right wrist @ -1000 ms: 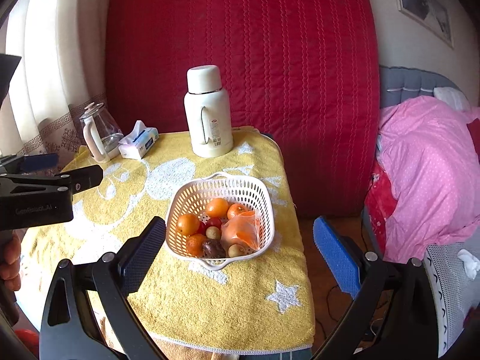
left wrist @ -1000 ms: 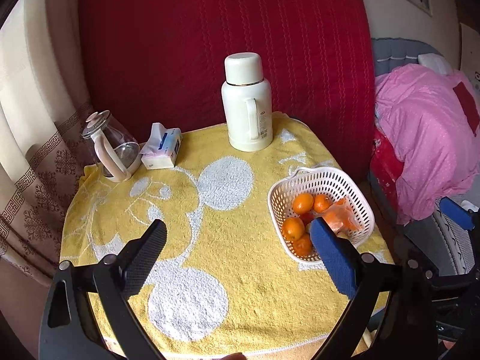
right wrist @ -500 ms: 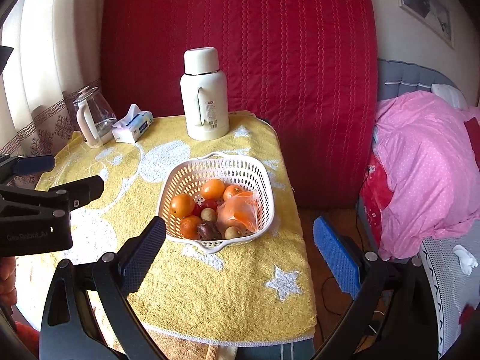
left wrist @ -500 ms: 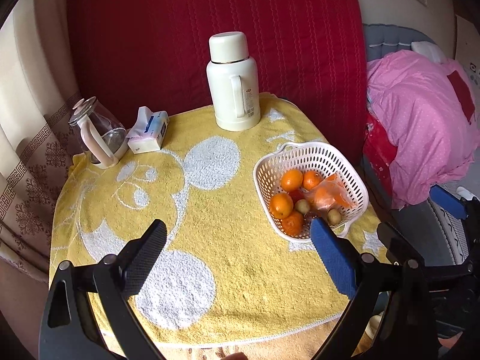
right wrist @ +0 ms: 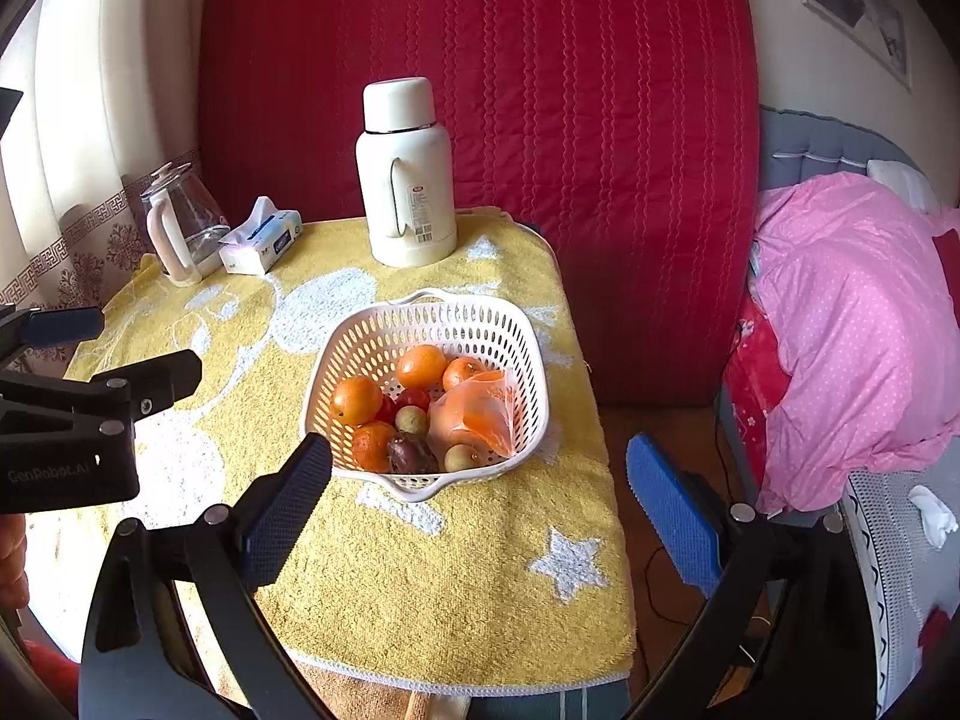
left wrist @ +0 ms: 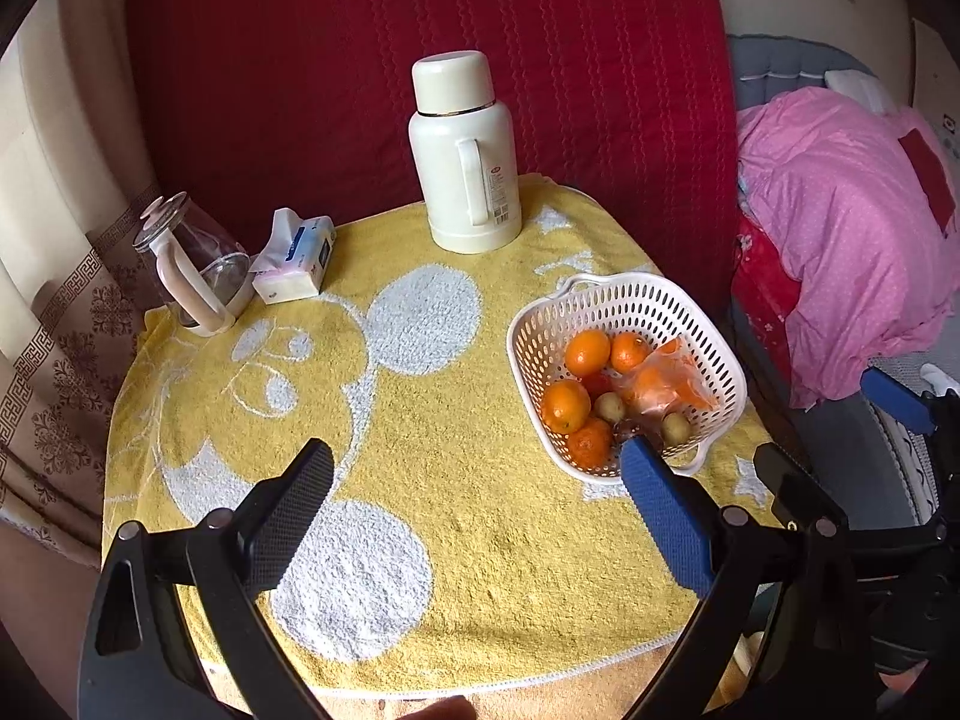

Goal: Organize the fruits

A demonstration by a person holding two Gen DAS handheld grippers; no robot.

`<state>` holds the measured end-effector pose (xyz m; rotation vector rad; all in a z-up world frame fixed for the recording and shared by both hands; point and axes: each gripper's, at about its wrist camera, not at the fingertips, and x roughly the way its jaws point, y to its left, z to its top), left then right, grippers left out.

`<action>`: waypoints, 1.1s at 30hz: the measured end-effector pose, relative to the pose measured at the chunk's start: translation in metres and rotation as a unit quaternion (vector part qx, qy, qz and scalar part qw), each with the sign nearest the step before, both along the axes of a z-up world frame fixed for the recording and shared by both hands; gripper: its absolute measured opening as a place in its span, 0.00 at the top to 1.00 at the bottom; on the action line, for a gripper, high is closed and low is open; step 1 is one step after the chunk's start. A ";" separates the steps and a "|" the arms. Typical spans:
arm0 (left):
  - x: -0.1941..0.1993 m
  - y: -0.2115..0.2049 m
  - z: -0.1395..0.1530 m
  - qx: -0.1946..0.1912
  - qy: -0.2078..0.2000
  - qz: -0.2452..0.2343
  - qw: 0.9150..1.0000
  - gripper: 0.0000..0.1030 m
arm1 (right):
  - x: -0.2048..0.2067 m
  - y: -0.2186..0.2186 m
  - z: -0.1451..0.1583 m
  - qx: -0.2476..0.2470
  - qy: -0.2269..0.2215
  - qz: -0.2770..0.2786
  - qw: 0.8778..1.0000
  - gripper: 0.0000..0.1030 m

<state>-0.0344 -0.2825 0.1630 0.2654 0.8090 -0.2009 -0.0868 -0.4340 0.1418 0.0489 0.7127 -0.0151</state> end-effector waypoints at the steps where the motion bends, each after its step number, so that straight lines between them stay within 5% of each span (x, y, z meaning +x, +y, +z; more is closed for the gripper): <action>1: 0.001 -0.002 0.000 0.000 0.000 -0.002 1.000 0.07 | 0.000 -0.001 -0.001 0.001 0.001 -0.001 1.000 0.03; 33: 0.037 -0.025 -0.027 0.007 0.037 -0.027 0.999 0.07 | 0.023 -0.016 -0.032 0.021 0.051 -0.012 0.998 0.03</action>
